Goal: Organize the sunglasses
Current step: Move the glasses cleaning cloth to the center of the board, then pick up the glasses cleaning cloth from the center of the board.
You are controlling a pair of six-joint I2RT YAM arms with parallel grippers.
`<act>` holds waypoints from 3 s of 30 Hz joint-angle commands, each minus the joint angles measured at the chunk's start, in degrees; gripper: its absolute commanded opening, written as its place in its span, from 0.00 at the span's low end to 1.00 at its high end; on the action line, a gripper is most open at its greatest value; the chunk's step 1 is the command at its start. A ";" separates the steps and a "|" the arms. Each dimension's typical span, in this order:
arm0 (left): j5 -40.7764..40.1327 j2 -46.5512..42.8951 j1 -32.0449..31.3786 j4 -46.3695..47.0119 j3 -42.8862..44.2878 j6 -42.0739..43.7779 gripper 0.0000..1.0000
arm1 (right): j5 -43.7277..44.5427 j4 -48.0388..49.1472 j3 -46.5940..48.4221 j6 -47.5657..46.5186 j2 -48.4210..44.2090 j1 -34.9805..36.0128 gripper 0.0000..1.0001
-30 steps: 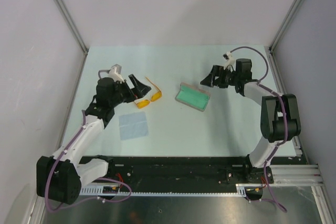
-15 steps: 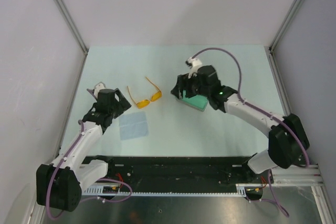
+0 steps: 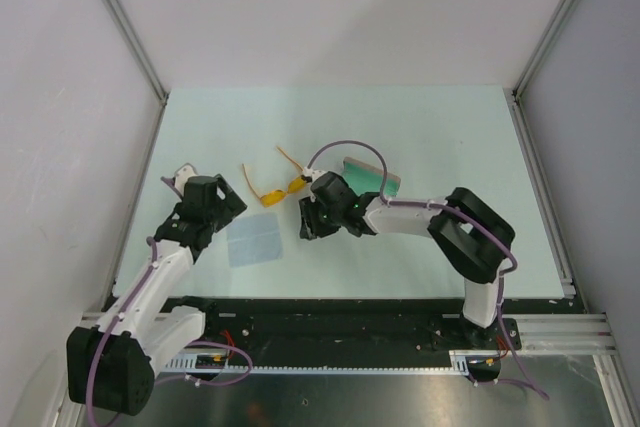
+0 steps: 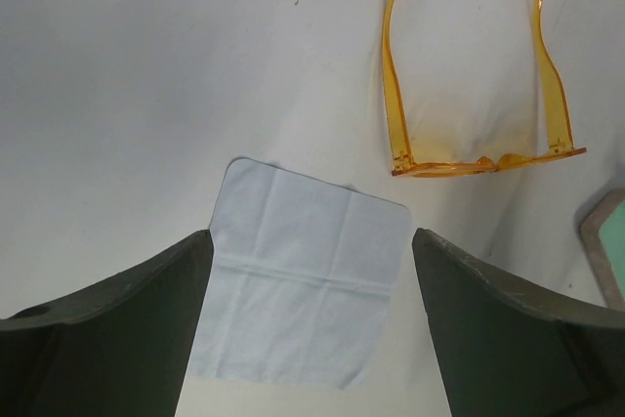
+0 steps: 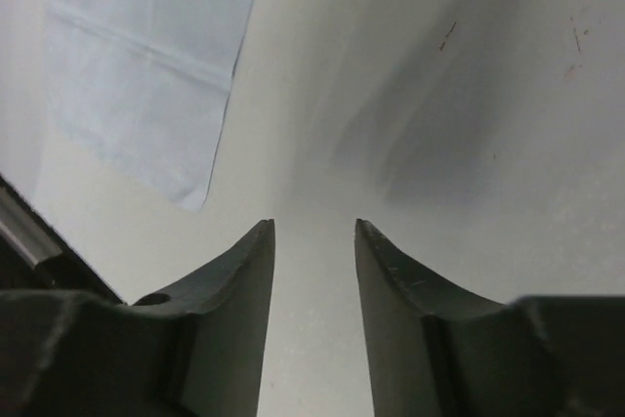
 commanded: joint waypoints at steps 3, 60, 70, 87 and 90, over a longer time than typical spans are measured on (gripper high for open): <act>0.06 -1.84 0.29 0.37 0.78 0.46 0.91 | 0.63 2.63 5.47 4.68 6.65 1.10 0.38; 6.56 -10.54 0.29 -2.27 4.21 5.39 0.91 | 19.87 -26.02 17.35 6.79 12.20 9.71 0.00; 12.37 -5.80 -1.03 -1.66 -0.18 3.98 0.91 | 24.18 -30.50 5.48 9.16 3.94 10.50 0.00; 17.20 0.71 -6.48 5.90 -6.33 2.49 0.86 | 26.39 -31.12 4.42 8.99 -1.60 10.42 0.49; 17.38 0.71 -7.27 7.13 -7.30 1.87 0.84 | 24.98 -30.33 4.33 8.64 -1.69 10.94 0.47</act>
